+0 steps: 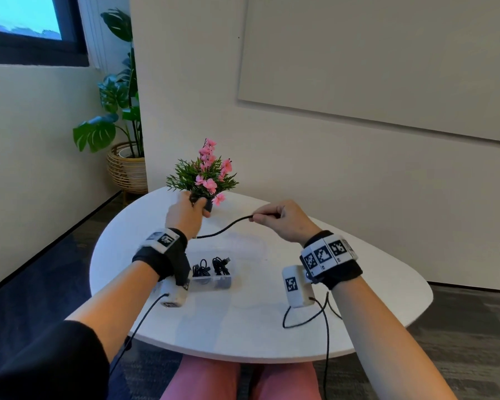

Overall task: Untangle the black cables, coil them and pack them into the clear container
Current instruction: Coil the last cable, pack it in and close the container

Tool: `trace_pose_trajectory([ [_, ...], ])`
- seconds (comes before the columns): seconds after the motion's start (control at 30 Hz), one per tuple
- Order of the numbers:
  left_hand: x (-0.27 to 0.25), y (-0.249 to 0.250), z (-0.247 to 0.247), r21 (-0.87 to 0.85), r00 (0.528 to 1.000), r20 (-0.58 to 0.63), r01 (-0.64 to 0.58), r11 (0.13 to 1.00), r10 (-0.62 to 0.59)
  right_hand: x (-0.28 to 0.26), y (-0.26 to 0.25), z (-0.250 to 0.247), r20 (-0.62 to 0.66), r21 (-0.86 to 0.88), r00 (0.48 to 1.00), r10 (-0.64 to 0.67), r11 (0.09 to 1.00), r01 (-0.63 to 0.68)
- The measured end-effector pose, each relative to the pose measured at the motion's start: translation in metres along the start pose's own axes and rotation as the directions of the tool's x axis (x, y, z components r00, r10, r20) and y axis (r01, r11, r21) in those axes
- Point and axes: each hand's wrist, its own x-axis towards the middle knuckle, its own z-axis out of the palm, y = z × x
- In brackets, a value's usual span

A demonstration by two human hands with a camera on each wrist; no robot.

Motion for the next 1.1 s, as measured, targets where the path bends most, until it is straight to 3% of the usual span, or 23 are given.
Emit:
trace_pose_trajectory([
  [0.07, -0.01, 0.007, 0.002, 0.425, 0.98, 0.144, -0.187, 0.886, 0.138, 0.006, -0.004, 0.004, -0.029, 0.013, 0.999, -0.034, 0.999, 0.034],
  [0.1, -0.015, 0.009, 0.003, 0.493, 0.959, 0.224, -0.267, 0.828, 0.175, 0.008, -0.005, 0.005, -0.06, 0.032, 0.997, -0.046, 0.998, 0.048],
  [0.13, -0.02, 0.011, 0.004, 0.458, 0.936, 0.296, -0.314, 0.832, 0.191, 0.01, -0.004, 0.006, -0.09, 0.051, 0.995, -0.052, 0.997, 0.057],
  [0.23, -0.036, 0.011, 0.005, 0.164, 0.875, 0.441, -0.299, 0.94, 0.201, 0.013, 0.004, 0.011, -0.153, 0.063, 0.987, -0.052, 0.996, 0.063],
  [0.37, -0.04, 0.009, 0.008, 0.124, 0.811, 0.529, -0.366, 0.922, 0.251, 0.013, 0.019, 0.015, -0.269, 0.151, 0.963, -0.014, 0.987, 0.056],
  [0.47, -0.04, 0.014, 0.008, -0.272, 0.85, 0.454, -0.153, 0.95, 0.266, 0.009, 0.023, 0.017, -0.345, 0.316, 0.933, 0.102, 0.949, 0.013],
  [0.53, -0.04, 0.017, 0.008, -0.579, 0.892, 0.402, 0.071, 0.812, 0.209, 0.007, 0.027, 0.021, -0.327, 0.311, 0.935, 0.138, 0.95, -0.031],
  [0.6, -0.038, 0.019, 0.01, -0.727, 0.905, 0.393, 0.198, 0.657, 0.161, 0.003, 0.028, 0.029, -0.268, 0.18, 0.959, 0.089, 0.983, -0.041],
  [0.7, -0.038, 0.021, 0.015, -0.828, 0.944, 0.322, 0.246, 0.504, 0.067, -0.001, 0.023, 0.04, -0.167, 0.049, 0.985, 0.035, 0.998, -0.027],
  [0.8, -0.035, 0.02, 0.018, -0.856, 0.965, 0.263, 0.229, 0.463, 0.009, -0.007, 0.015, 0.049, -0.002, -0.14, 1.0, 0.022, 0.99, -0.022],
  [0.87, -0.033, 0.02, 0.018, -0.879, 0.971, 0.239, 0.227, 0.419, -0.024, -0.011, 0.011, 0.055, 0.156, -0.283, 0.986, 0.059, 0.959, -0.013],
  [0.97, -0.027, 0.023, 0.01, -0.944, 0.974, 0.16, 0.199, 0.265, -0.162, -0.021, 0.003, 0.062, 0.333, -0.472, 0.936, 0.112, 0.879, 0.063],
  [1.0, -0.023, 0.023, 0.007, -0.95, 0.967, 0.113, 0.172, 0.261, -0.226, -0.025, 0.001, 0.063, 0.365, -0.5, 0.925, 0.108, 0.86, 0.097],
  [1.03, -0.019, 0.021, 0.003, -0.937, 0.961, 0.051, 0.14, 0.32, -0.271, -0.029, -0.002, 0.061, 0.386, -0.493, 0.918, 0.089, 0.861, 0.124],
  [1.1, -0.011, 0.013, -0.002, -0.812, 0.965, -0.107, 0.054, 0.582, -0.239, -0.034, -0.009, 0.056, 0.387, -0.394, 0.922, 0.031, 0.909, 0.135],
])
